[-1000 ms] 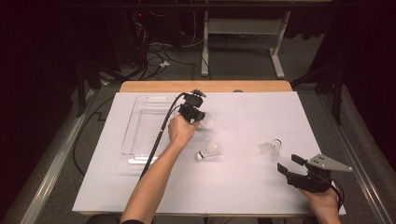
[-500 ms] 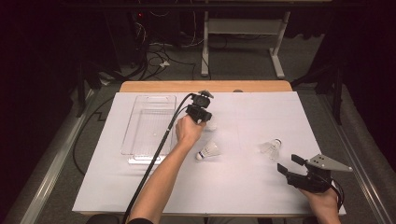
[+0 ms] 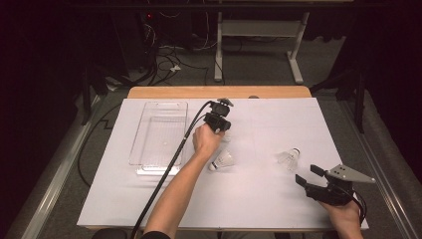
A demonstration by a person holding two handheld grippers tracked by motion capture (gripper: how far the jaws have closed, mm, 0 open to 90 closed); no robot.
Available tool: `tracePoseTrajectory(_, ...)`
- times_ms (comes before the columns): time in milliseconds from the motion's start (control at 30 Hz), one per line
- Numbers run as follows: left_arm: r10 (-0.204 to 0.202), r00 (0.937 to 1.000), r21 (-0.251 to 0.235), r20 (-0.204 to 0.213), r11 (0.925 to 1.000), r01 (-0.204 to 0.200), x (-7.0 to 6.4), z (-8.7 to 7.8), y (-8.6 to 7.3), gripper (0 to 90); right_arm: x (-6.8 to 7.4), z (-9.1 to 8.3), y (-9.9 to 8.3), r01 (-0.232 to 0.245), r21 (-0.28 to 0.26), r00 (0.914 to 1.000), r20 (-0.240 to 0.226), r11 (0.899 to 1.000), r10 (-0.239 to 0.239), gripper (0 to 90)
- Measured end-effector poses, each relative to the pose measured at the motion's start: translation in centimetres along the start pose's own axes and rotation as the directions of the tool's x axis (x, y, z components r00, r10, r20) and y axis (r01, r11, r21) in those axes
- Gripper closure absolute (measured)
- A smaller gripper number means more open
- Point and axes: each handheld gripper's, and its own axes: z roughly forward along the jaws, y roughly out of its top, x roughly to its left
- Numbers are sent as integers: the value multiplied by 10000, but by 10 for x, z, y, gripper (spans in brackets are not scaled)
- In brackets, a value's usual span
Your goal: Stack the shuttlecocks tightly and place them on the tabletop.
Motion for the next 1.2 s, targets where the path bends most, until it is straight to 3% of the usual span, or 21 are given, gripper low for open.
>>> tracePoseTrajectory(367, 6, 9999, 28, -115, 10000, -5, -2, 10, 4, 792, -1, 0, 0, -15, -6, 10000, -52, 10000, 15, 302)
tracePoseTrajectory(600, 190, 9998, 98, -67, 9998, -190, -2, 13, 5, 779, -1, 1, 0, -44, 22, 10000, -70, 10000, 44, 302)
tracePoseTrajectory(1200, 209, 9998, 89, -60, 9997, -208, -2, 18, 5, 720, -1, 0, 0, -16, 14, 10000, -63, 10000, 16, 302)
